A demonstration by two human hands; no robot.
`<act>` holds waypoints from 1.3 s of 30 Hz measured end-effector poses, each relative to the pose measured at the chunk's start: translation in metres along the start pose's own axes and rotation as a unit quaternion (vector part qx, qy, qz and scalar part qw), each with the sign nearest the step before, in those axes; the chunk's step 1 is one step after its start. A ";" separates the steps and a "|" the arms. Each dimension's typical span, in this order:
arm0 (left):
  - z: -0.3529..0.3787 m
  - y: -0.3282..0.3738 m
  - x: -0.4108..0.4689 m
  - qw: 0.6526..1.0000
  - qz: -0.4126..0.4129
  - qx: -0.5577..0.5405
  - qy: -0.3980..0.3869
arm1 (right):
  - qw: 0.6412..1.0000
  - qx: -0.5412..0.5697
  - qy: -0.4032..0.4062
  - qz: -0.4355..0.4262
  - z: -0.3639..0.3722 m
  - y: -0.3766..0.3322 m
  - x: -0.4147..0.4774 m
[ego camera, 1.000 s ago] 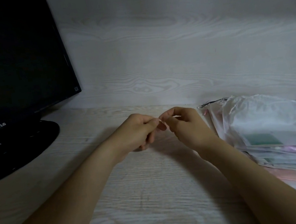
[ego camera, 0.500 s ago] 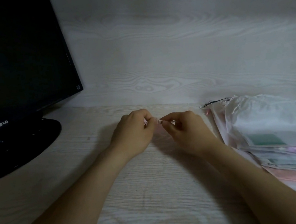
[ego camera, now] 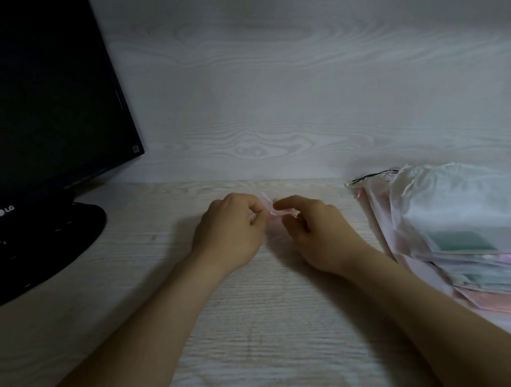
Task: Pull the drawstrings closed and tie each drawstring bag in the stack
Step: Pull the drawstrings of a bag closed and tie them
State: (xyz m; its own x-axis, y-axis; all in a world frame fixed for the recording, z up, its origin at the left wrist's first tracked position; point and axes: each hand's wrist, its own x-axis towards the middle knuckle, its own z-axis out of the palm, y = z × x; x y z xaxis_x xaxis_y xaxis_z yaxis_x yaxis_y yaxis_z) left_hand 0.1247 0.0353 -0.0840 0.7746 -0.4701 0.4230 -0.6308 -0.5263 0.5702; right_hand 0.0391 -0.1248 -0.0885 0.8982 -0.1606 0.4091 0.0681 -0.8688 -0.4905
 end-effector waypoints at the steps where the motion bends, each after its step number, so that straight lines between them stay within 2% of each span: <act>1: 0.000 0.000 0.000 1.000 -0.001 0.000 0.000 | 1.000 -0.010 -0.007 -0.006 0.001 0.000 0.000; 8: 0.000 0.000 0.001 1.000 -0.007 -0.010 0.007 | 0.998 -0.052 -0.030 0.002 0.009 0.002 0.004; 15: 0.002 -0.005 0.003 1.000 -0.011 -0.026 0.000 | 0.999 -0.018 -0.037 0.022 0.008 0.005 0.007; 20: 0.003 -0.006 0.004 0.998 -0.029 -0.032 -0.036 | 0.998 0.003 -0.049 0.042 0.004 0.003 0.007; 27: -0.004 -0.007 0.004 0.993 -0.095 -0.050 -0.056 | 0.995 0.017 -0.033 0.091 0.005 0.004 0.008; 32: -0.004 -0.007 0.004 0.992 -0.112 -0.009 -0.050 | 0.994 0.028 -0.011 0.102 0.001 0.002 0.008; 39: -0.010 -0.006 0.003 0.991 -0.118 -0.013 -0.056 | 0.993 -0.058 0.028 0.096 0.000 0.007 0.005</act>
State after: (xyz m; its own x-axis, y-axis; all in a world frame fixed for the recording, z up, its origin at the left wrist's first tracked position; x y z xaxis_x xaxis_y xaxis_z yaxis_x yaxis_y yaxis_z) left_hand 0.1313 0.0439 -0.0787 0.8896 -0.4123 0.1964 -0.4305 -0.6137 0.6619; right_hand 0.0445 -0.1317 -0.0900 0.8637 -0.3524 0.3603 -0.1564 -0.8670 -0.4732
